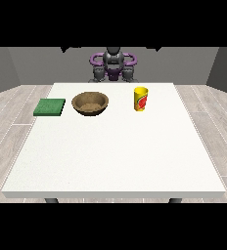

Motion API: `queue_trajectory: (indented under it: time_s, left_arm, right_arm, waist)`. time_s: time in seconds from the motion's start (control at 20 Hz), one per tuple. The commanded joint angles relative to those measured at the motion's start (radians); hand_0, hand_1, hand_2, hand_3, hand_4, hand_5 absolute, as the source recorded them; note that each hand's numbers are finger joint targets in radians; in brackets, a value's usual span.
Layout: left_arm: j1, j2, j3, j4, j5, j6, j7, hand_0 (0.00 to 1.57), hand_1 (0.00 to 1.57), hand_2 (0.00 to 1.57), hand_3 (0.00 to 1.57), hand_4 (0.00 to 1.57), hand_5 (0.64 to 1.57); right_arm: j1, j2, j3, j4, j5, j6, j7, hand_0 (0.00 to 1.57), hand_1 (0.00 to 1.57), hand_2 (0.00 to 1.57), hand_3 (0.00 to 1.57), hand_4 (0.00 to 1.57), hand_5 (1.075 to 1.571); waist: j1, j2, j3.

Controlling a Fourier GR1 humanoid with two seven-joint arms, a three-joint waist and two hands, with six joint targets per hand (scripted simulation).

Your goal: Pick the cup and pour the ball into the bowl, then pick the bowl and place it on the pad

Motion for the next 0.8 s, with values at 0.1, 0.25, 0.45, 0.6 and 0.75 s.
queue_trajectory:
  time_s: [0.1, 0.25, 0.45, 0.6, 0.75]
  left_arm:
    - [-0.048, -0.026, -0.003, -0.169, 0.05, 0.082, 0.27, 0.0, 0.0, 0.0, 0.0, 0.62, 1.564]
    - [-0.117, -0.03, -0.005, -0.204, -0.008, 0.129, 0.247, 0.0, 0.0, 0.0, 0.0, 0.58, 1.56]
    - [-0.216, -0.059, -0.01, -0.115, -0.067, 0.153, 0.111, 0.0, 0.0, 0.0, 0.0, 0.6, 1.556]
    - [-0.266, -0.047, 0.002, -0.055, -0.065, 0.12, 0.012, 0.0, 0.0, 0.0, 0.0, 0.59, 1.55]
    - [-0.268, -0.048, 0.046, 0.021, -0.068, 0.121, -0.129, 0.0, 0.0, 0.0, 0.0, 0.55, 1.526]
  right_arm:
    - [-0.005, -0.012, -0.052, -0.175, -0.09, -0.039, 0.223, 0.0, 0.0, 0.0, 0.0, 0.86, 1.531]
    - [-0.014, 0.002, -0.005, -0.291, -0.045, -0.071, 0.264, 0.0, 0.0, 0.0, 0.0, 0.79, 1.548]
    - [-0.071, -0.015, -0.053, -0.27, -0.087, -0.023, 0.158, 0.0, 0.0, 0.0, 0.0, 0.76, 1.551]
    - [-0.159, 0.01, -0.026, -0.219, -0.023, -0.052, 0.078, 0.0, 0.0, 0.0, 0.0, 0.72, 1.546]
    - [-0.166, 0.014, -0.068, -0.189, -0.069, -0.025, -0.009, 0.0, 0.0, 0.0, 0.09, 0.71, 1.545]
  waist:
    - [-0.003, -0.049, 0.0017]
    - [-0.025, 0.048, 0.0015]
    - [-0.06, 0.195, 0.0016]
    - [-0.039, 0.325, 0.0013]
    - [-0.055, 0.417, 0.0013]
